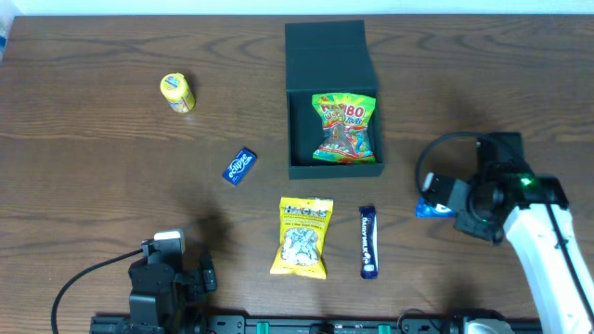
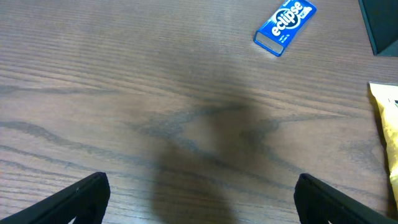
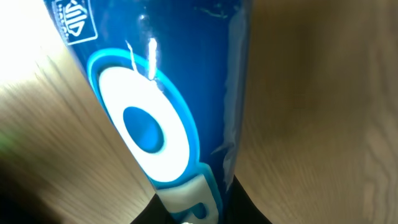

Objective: Pack container
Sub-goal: 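Lift the Oreo pack and carry it into the black box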

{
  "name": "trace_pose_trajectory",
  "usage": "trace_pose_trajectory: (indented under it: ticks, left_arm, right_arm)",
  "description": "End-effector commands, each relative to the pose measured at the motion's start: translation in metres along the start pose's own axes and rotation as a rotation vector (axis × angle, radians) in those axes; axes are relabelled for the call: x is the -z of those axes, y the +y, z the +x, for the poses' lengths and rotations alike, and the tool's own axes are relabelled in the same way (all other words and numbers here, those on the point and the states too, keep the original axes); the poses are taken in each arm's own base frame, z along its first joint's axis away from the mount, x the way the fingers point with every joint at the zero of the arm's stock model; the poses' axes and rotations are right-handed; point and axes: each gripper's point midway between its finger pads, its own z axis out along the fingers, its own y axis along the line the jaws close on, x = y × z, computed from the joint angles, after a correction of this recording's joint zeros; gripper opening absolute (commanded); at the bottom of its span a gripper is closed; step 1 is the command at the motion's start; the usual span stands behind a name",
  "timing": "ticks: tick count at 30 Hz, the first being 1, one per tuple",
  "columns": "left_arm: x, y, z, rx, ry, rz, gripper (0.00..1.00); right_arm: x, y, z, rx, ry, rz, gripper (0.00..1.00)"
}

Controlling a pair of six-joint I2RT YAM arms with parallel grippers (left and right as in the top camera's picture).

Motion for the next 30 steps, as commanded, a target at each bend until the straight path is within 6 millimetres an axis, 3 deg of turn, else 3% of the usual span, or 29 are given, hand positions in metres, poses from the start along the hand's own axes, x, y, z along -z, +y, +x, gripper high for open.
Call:
trace_pose_trajectory:
  ticks: [1,12,20,26,30]
  left_arm:
    - [-0.006,0.003,0.019,0.015,0.065,-0.018,0.95]
    - [-0.006,0.003,0.019,0.015,0.065,-0.018,0.95]
    - [-0.006,0.003,0.019,0.015,0.065,-0.018,0.96]
    - [-0.006,0.003,0.019,0.015,0.065,-0.018,0.96]
    - [-0.006,0.003,0.019,0.015,0.065,-0.018,0.96]
  right_arm:
    - [0.026,-0.009,-0.029,-0.174,-0.073,0.054,0.01]
    - [0.071,0.025,-0.122,-0.373,-0.348,-0.09,0.01]
    - [0.086,0.018,-0.155,-0.768,-0.456,-0.145,0.01]
    - [0.087,0.022,-0.187,-0.745,-0.517,-0.162,0.01]
    - [0.085,0.031,-0.206,-0.845,-0.498,-0.22,0.02]
